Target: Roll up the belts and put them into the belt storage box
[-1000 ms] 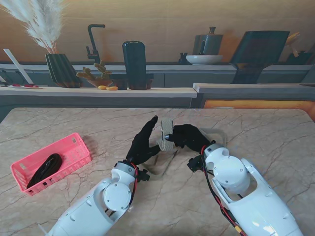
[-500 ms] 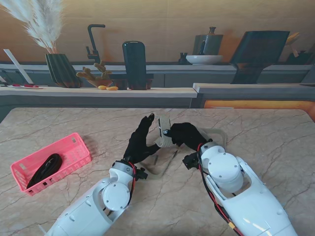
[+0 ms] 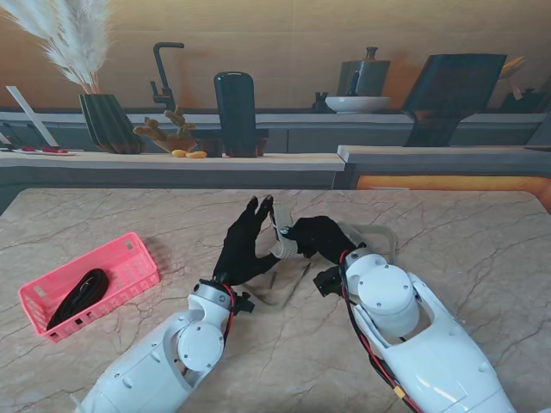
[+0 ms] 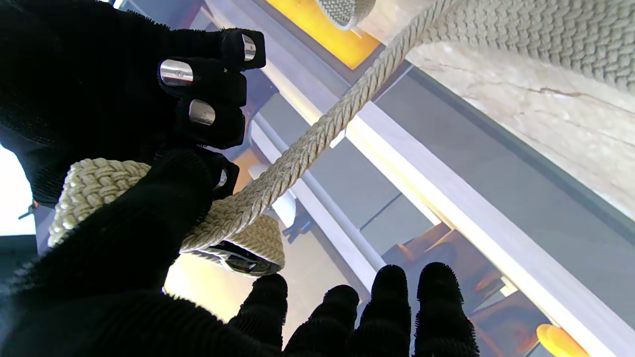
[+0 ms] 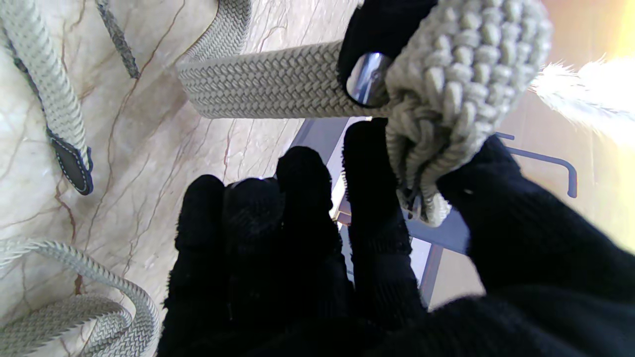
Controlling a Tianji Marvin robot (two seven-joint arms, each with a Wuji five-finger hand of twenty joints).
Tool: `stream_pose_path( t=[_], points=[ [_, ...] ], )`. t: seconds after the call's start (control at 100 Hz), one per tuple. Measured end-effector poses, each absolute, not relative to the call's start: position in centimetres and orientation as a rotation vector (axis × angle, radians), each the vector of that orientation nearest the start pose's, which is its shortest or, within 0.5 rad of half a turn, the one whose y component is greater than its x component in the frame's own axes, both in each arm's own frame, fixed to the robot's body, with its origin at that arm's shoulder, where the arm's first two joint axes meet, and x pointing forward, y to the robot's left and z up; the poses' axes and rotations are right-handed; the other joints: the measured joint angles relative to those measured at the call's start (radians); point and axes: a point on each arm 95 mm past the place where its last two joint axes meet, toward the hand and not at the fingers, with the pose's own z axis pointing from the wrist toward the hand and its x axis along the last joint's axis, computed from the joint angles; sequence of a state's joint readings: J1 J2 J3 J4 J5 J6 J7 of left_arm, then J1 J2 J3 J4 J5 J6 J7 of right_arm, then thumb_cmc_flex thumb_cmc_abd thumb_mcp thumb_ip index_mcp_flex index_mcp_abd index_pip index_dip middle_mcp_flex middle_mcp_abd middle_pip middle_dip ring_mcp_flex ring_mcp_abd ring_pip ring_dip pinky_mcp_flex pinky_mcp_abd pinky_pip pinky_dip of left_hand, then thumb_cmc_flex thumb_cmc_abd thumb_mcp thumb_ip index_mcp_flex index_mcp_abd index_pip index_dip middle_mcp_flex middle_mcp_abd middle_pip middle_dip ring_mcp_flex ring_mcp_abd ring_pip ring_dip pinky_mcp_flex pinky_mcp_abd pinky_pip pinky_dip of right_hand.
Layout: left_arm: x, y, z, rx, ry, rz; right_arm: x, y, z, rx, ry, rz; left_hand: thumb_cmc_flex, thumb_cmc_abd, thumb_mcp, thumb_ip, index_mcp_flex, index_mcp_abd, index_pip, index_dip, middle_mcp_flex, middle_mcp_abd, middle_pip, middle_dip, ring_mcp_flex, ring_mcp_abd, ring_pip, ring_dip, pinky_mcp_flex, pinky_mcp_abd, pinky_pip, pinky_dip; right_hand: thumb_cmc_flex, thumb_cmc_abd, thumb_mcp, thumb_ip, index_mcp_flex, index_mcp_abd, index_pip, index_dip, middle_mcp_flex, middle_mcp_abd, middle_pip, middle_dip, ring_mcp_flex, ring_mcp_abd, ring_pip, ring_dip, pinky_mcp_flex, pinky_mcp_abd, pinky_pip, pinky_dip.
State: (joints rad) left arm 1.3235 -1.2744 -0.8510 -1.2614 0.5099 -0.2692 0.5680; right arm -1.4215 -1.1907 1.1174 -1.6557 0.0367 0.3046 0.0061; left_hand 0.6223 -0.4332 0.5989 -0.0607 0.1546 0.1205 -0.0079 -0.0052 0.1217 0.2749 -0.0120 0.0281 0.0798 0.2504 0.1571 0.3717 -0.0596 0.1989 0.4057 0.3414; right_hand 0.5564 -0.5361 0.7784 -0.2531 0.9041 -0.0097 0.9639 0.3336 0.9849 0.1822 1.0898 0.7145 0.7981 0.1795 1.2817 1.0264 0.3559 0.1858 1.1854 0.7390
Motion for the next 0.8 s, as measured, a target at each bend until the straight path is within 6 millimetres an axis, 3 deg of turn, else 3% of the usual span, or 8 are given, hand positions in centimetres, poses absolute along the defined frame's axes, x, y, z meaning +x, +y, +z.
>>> stream_pose_path(
  t=[0.19, 0.26, 0.7, 0.74, 0.8],
  points=[
    [41.86, -11.36, -34.08, -1.360, 0.954, -2.239, 43.03, 6.54, -28.79, -2.336, -0.862, -1.937, 0.000, -0.011, 0.000, -0.003, 0.000, 0.005, 0.000, 0.000, 0.000, 0.001, 0.000, 0.000, -0.002, 0.000, -0.006, 0.000, 0.000, 0.000, -0.016, 0.000, 0.000, 0.011, -0.002, 0.000, 0.003, 0.011, 0.000, 0.000, 0.000, 0.001, 0.000, 0.000, 0.000, 0.000, 0.000, 0.000, -0.001, 0.000, 0.000, 0.000],
    [41.85, -11.24, -34.03, -1.389, 0.929, -2.235, 43.05, 6.59, -28.78, -2.341, -0.856, -1.936, 0.001, -0.021, 0.000, -0.004, 0.000, 0.017, 0.000, 0.000, -0.021, 0.029, -0.004, -0.001, -0.011, 0.000, -0.012, 0.000, 0.000, 0.000, -0.027, 0.000, 0.000, 0.011, -0.002, 0.000, 0.003, 0.012, 0.000, 0.001, 0.000, 0.001, 0.000, 0.000, 0.000, 0.001, 0.000, 0.000, -0.001, 0.000, 0.000, 0.000],
    [41.93, -11.81, -33.49, -1.236, 1.080, -2.245, 43.53, 7.17, -28.74, -2.336, -0.907, -1.848, 0.001, -0.022, 0.000, -0.004, 0.000, -0.025, 0.000, 0.005, -0.021, -0.025, -0.004, 0.003, -0.012, -0.020, -0.042, -0.001, 0.000, -0.027, -0.128, -0.014, 0.000, 0.022, -0.002, 0.000, 0.004, 0.013, 0.015, 0.010, -0.011, 0.004, 0.000, 0.000, -0.010, 0.002, 0.000, 0.000, -0.012, 0.001, 0.000, 0.000],
    [41.94, -11.87, -33.44, -1.223, 1.093, -2.243, 43.54, 7.20, -28.75, -2.334, -0.910, -1.845, 0.001, -0.022, 0.000, -0.004, 0.000, -0.033, 0.000, 0.032, -0.021, -0.031, -0.003, 0.032, -0.012, -0.029, -0.042, -0.001, 0.001, -0.033, -0.139, -0.014, 0.000, 0.022, -0.002, 0.000, 0.004, 0.013, 0.016, 0.010, -0.011, 0.004, 0.000, 0.000, -0.010, 0.002, 0.000, 0.000, -0.012, 0.001, 0.000, 0.000],
    [42.01, -11.93, -33.40, -1.212, 1.108, -2.240, 43.52, 7.21, -28.80, -2.331, -0.914, -1.839, 0.001, -0.022, 0.000, -0.004, 0.000, -0.033, -0.001, 0.146, -0.020, -0.049, 0.010, 0.130, -0.013, -0.041, -0.042, -0.002, 0.002, -0.036, -0.149, -0.014, 0.000, 0.022, -0.002, 0.001, 0.004, 0.013, 0.016, 0.010, -0.011, 0.004, 0.000, 0.000, -0.010, 0.002, 0.000, 0.000, -0.012, 0.001, 0.000, 0.000]
  ],
)
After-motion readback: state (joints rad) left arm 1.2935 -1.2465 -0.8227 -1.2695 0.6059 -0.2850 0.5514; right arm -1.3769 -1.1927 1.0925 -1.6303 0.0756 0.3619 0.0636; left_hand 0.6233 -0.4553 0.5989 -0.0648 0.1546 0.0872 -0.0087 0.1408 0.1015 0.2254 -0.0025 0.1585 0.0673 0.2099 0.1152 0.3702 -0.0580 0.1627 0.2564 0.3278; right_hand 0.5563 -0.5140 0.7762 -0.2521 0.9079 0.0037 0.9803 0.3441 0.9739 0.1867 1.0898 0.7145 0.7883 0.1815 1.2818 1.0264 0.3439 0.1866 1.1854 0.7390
